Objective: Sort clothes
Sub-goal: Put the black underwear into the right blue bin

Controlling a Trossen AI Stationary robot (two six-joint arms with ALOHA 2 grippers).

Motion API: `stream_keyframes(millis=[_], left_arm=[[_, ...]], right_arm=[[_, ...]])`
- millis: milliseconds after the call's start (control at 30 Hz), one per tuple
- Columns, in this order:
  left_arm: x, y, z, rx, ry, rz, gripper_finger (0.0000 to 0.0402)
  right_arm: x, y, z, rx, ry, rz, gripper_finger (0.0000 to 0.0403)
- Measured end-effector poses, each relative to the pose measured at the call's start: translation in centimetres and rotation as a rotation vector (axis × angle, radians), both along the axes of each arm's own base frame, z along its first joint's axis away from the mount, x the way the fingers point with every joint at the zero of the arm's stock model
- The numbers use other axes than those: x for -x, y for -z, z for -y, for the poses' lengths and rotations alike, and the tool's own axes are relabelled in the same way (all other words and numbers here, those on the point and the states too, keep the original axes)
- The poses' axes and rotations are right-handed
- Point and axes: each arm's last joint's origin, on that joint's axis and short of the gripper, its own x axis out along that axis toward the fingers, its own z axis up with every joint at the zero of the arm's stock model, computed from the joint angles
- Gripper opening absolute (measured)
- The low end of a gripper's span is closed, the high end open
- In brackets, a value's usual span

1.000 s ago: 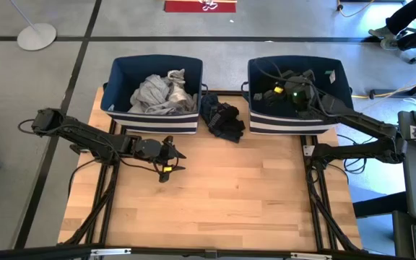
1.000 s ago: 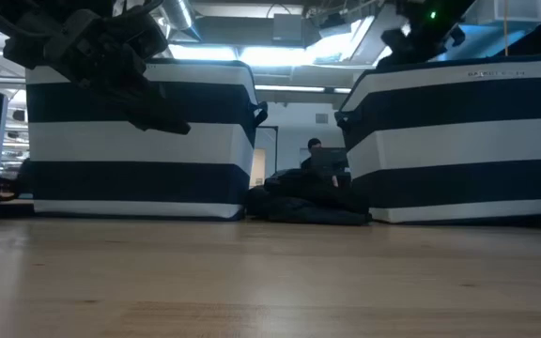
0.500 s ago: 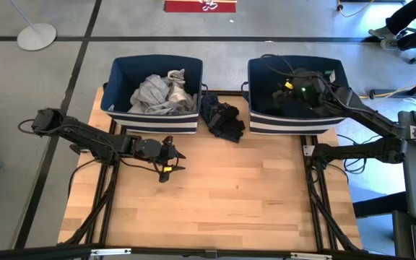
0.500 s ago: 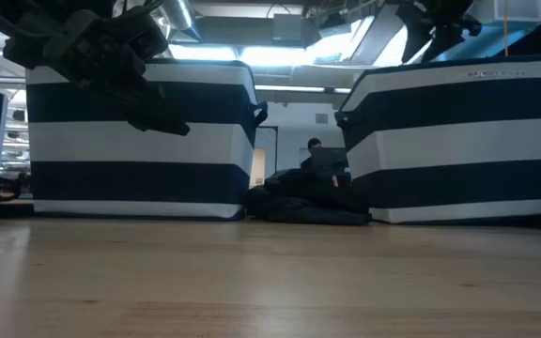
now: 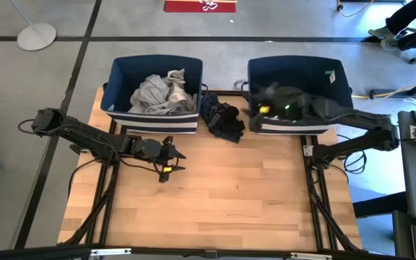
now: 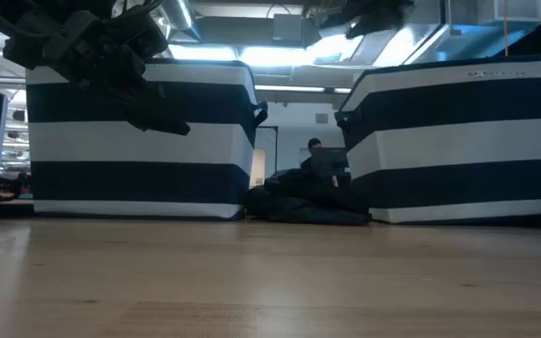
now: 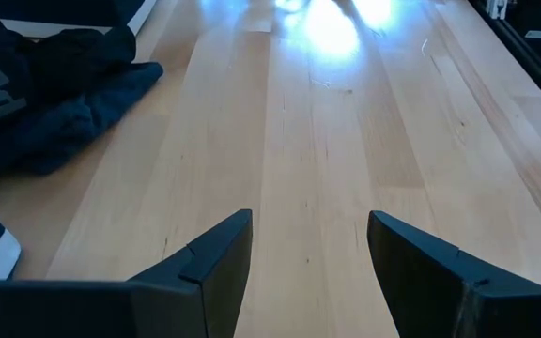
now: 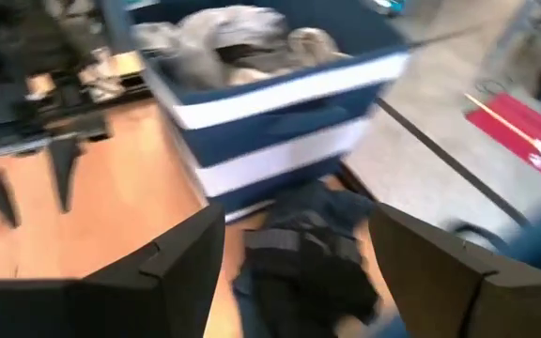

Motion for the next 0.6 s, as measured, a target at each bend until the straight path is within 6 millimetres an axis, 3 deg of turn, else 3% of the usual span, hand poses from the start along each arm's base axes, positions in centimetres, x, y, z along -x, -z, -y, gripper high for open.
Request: stream_keyframes(millis=[267, 600], left_arm=[[0.0, 0.0, 0.0, 0.0, 0.0, -0.002, 0.02], [0.1, 0.2, 0.0, 0.007, -0.006, -0.019, 0.02]], right_arm=[[-6.7, 4.9, -2.0, 0.122, -0.105, -0.156, 0.0264], [-11.4, 11.9, -1.6, 0.254, -0.231, -0.439, 0.0264]])
